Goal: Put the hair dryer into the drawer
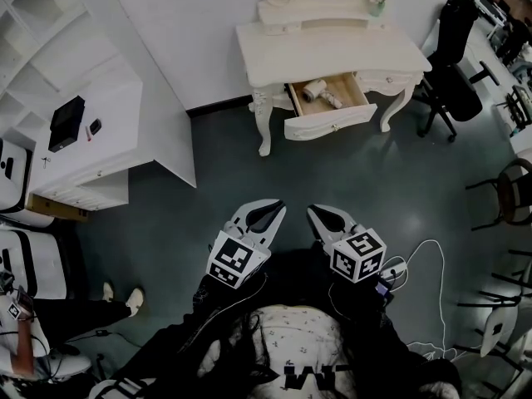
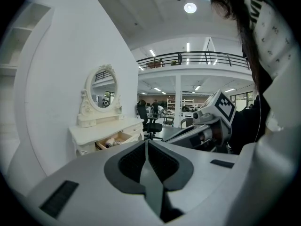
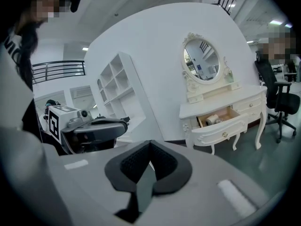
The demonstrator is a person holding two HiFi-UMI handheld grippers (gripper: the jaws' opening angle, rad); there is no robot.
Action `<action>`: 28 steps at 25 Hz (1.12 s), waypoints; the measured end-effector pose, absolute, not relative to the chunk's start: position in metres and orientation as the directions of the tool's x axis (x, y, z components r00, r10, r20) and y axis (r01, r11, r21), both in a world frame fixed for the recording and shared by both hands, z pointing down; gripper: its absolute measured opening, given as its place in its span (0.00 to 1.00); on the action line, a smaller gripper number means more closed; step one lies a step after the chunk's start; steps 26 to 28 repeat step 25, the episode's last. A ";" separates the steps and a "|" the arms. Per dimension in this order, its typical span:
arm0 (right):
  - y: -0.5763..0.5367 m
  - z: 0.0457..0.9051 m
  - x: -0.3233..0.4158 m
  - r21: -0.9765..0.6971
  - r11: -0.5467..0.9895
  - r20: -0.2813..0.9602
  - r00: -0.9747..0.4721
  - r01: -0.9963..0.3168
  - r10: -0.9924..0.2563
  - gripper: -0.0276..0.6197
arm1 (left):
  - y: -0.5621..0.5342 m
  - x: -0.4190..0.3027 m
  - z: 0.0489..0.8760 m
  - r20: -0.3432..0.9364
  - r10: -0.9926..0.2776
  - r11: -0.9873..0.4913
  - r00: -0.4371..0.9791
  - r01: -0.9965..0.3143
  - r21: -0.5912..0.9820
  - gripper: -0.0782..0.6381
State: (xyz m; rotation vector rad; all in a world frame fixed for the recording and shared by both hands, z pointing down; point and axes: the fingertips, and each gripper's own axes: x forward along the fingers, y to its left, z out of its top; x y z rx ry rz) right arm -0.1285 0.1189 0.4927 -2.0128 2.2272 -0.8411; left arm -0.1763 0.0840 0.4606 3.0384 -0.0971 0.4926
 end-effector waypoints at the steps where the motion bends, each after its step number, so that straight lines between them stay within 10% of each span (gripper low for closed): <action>1: 0.120 0.492 -0.130 -0.399 0.020 0.331 -0.165 -0.917 -0.929 0.06 | 0.085 -0.178 0.460 0.317 -0.050 -0.996 0.947 -0.070 0.052 0.11; 28: 0.115 0.484 -0.143 -0.366 0.041 0.320 -0.167 -0.930 -0.932 0.06 | 0.082 -0.191 0.453 0.285 -0.055 -0.997 0.957 -0.067 0.033 0.11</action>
